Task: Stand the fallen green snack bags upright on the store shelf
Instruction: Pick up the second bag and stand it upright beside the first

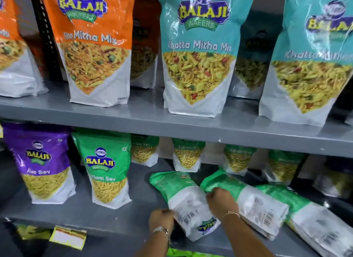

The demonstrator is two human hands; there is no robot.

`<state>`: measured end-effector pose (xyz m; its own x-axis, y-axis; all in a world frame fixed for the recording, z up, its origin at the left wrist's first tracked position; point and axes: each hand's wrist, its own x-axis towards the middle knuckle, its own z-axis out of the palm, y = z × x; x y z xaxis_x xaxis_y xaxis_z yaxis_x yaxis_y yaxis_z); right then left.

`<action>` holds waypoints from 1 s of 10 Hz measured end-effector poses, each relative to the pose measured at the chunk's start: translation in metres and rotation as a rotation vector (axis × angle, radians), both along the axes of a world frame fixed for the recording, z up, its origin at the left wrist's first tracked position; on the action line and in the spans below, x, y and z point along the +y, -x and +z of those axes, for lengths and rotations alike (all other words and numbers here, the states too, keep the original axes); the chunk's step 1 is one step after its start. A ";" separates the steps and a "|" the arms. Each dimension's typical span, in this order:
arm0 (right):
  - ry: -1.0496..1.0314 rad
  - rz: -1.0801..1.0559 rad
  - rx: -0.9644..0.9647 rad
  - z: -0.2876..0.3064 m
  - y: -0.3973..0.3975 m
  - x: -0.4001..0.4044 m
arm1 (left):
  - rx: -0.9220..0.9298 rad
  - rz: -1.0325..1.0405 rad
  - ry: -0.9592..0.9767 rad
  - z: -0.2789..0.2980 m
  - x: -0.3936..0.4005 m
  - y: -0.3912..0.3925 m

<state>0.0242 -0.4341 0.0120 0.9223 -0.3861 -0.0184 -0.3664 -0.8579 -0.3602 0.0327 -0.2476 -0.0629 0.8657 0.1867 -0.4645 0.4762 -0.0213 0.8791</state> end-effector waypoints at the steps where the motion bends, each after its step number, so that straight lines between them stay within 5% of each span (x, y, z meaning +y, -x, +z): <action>1: -0.337 -0.063 0.069 -0.001 -0.015 0.009 | 0.007 0.045 -0.028 -0.007 0.014 -0.005; 2: -0.766 -0.104 0.084 -0.008 -0.022 0.014 | 0.025 0.089 -0.003 0.007 0.034 -0.006; 3: -0.957 -0.150 0.229 -0.010 -0.014 0.024 | 0.096 0.026 0.032 0.029 0.060 0.011; 5: -1.093 -0.179 0.256 -0.009 -0.013 0.043 | 0.011 0.132 0.020 0.048 0.071 0.014; 10: -1.344 -0.153 -0.219 0.027 -0.022 0.032 | -0.341 0.173 0.001 0.074 0.052 -0.035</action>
<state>0.0459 -0.4022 0.0391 0.9050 -0.2839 -0.3168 -0.2533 0.2388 -0.9375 0.0675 -0.1955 0.0109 0.9263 0.3430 -0.1559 0.1533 0.0350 0.9876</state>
